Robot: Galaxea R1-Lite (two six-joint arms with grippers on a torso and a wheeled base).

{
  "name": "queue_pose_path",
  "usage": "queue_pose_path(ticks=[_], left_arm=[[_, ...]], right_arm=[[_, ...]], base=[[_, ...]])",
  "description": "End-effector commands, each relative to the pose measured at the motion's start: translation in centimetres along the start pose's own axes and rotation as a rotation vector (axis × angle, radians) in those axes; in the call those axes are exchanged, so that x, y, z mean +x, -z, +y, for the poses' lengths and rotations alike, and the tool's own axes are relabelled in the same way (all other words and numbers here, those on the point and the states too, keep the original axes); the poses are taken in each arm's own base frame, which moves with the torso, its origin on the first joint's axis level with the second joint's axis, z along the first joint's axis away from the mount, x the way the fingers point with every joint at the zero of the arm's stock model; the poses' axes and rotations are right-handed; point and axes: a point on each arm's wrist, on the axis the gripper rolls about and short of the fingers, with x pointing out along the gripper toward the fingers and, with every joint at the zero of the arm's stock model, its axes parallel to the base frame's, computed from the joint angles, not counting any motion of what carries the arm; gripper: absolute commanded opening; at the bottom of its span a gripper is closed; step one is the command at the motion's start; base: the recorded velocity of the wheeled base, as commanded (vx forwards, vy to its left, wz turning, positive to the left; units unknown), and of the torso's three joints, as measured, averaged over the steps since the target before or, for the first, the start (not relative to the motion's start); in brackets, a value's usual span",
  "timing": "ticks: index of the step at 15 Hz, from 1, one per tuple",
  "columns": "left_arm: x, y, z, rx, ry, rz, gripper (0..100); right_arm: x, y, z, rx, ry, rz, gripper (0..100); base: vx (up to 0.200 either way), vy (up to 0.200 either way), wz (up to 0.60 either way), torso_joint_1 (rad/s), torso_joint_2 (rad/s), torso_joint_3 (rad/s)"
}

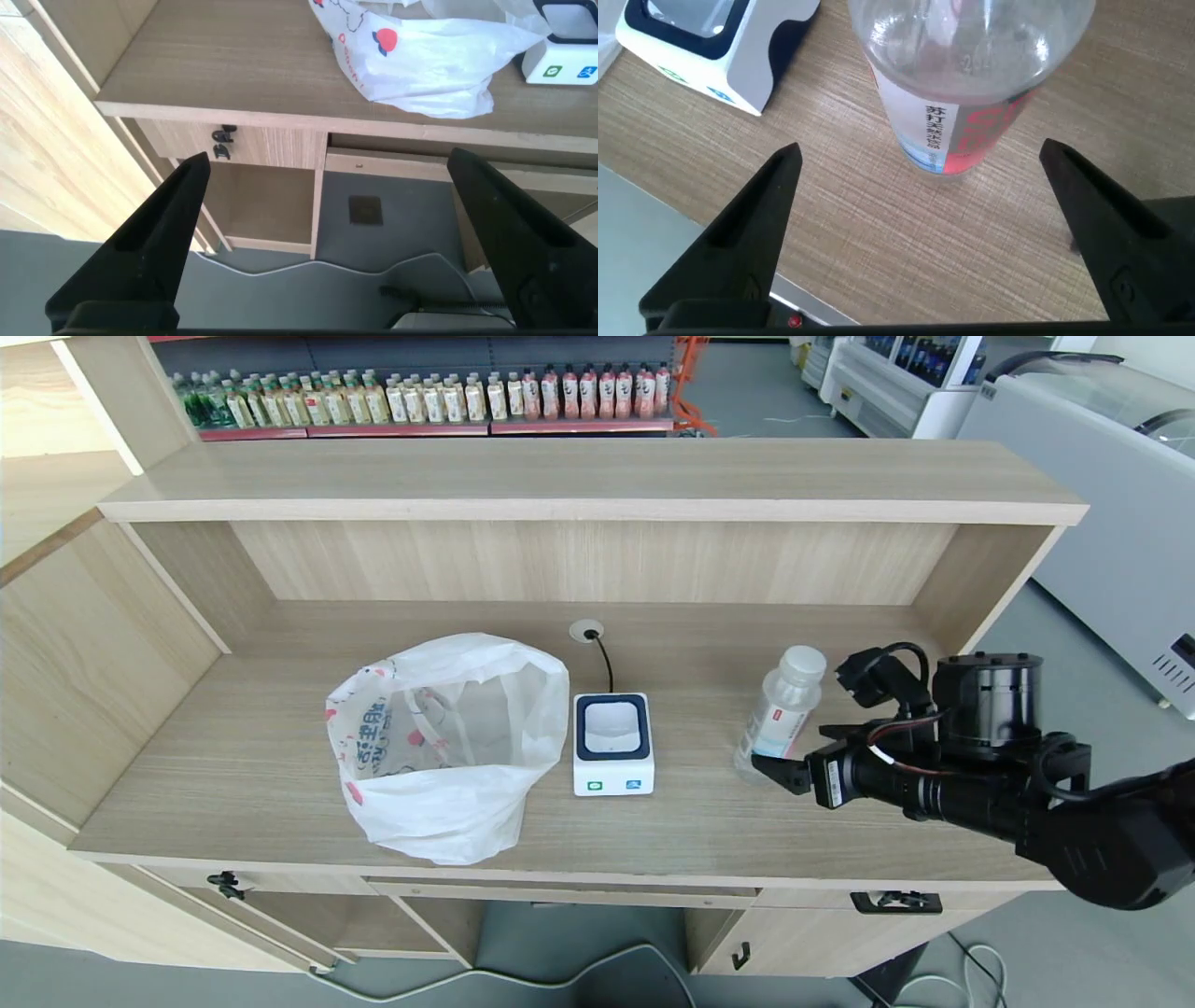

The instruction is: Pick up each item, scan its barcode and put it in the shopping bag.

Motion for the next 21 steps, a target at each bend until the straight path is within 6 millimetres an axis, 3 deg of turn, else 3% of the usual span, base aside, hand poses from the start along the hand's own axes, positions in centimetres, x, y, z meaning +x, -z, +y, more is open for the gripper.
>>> queue_pose_path(ticks=[1,7,21], left_arm=[[0.0,0.0,0.0,-0.001,-0.001,-0.001,100],[0.0,0.0,0.0,-0.001,-0.001,-0.001,100],[0.0,0.0,0.0,-0.001,-0.001,-0.001,100]], right_arm=[[1.2,0.5,0.3,-0.017,-0.007,0.021,100],[2.7,-0.4,0.8,-0.088,-0.012,-0.078,100],[5.0,-0.2,1.3,-0.096,-0.013,-0.222,100]], base=[[0.0,0.0,0.0,0.0,0.0,0.0],[0.0,0.0,0.0,0.0,0.0,0.0],[0.0,0.0,0.0,0.0,0.0,0.0]])
